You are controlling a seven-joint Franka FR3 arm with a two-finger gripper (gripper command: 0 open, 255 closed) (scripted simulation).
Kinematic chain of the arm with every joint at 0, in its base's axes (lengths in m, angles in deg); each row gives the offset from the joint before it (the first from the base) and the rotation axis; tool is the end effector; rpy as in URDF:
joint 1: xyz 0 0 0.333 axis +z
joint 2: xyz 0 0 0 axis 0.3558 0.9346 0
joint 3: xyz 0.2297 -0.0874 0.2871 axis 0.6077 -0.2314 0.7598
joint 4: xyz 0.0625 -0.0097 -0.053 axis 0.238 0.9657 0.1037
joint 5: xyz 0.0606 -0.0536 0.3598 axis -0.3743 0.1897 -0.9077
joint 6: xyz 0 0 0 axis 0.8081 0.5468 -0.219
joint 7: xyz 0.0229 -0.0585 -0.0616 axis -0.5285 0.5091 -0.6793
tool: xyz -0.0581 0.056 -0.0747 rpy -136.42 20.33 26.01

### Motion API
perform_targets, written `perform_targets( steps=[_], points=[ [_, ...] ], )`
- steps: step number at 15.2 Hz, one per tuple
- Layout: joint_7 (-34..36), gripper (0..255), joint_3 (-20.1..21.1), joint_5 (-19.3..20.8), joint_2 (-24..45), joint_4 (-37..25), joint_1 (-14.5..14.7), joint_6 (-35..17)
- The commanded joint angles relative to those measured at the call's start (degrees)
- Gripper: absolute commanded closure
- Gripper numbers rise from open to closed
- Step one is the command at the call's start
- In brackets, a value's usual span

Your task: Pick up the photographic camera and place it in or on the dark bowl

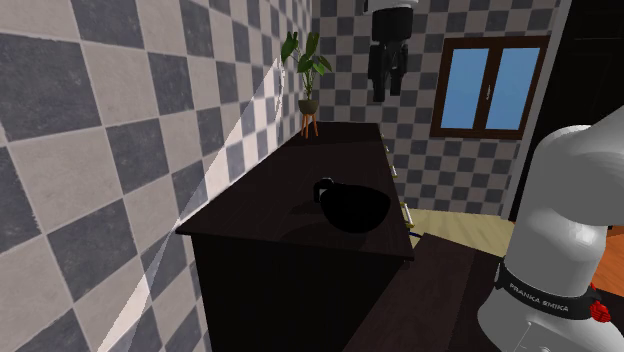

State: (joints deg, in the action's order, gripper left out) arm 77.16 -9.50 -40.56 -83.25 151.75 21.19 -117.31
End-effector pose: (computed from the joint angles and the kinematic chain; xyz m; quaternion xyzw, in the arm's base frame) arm 0.2557 -0.0101 0.6207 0.9989 0.0203 -0.0010 0.0433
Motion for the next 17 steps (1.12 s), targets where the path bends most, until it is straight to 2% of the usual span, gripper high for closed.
perform_targets(
  steps=[1, 10, 17],
  points=[
    [0.0, 0, 0.0, 0.0, 0.0, 0.0, 0.0, 0.0],
    [-12.15, 0, -8.48, 3.09, 12.65, 2.12, -0.34, -15.58],
    [-22.3, 0, -14.19, 1.98, 26.56, -1.24, 0.18, -26.43]
  ],
)
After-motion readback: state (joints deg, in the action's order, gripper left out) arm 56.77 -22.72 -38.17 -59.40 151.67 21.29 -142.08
